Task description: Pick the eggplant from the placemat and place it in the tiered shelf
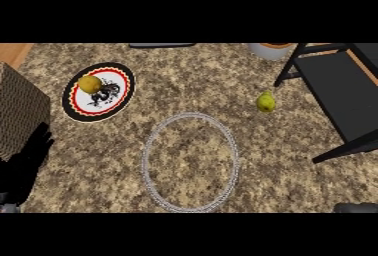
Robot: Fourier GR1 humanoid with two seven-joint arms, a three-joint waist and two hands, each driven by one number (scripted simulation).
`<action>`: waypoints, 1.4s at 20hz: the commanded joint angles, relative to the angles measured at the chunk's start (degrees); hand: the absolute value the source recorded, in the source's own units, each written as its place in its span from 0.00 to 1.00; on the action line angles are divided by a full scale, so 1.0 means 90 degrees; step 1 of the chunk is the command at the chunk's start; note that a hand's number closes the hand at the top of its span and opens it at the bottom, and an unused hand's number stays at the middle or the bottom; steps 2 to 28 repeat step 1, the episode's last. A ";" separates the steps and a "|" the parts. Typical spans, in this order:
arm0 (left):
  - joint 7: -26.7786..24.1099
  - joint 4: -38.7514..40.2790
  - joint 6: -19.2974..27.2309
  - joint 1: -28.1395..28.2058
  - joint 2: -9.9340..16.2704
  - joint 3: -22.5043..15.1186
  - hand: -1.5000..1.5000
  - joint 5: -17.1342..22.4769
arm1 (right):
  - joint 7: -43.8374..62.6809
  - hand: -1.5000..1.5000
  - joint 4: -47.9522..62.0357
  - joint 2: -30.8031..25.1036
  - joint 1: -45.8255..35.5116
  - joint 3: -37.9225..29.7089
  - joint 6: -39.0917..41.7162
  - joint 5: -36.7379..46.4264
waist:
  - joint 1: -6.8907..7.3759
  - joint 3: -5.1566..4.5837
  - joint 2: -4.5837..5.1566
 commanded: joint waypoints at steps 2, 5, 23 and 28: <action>-0.0102 0.0107 -0.0037 0.0075 0.0055 0.0119 0.50 0.0034 | 0.0656 0.00 -0.1016 0.0316 -0.0180 0.0405 0.1643 0.0642 | -0.0142 -0.0027 -0.0070; -0.0102 0.0107 -0.0037 0.0075 0.0055 0.0119 0.50 0.0034 | 0.0656 0.00 -0.1016 0.0316 -0.0180 0.0405 0.1643 0.0642 | -0.0142 -0.0027 -0.0070; -0.0102 0.0107 -0.0037 0.0075 0.0055 0.0119 0.50 0.0034 | 0.0656 0.00 -0.1016 0.0316 -0.0180 0.0405 0.1643 0.0642 | -0.0142 -0.0027 -0.0070; -0.0102 0.0107 -0.0037 0.0075 0.0055 0.0119 0.50 0.0034 | 0.0656 0.00 -0.1016 0.0316 -0.0180 0.0405 0.1643 0.0642 | -0.0142 -0.0027 -0.0070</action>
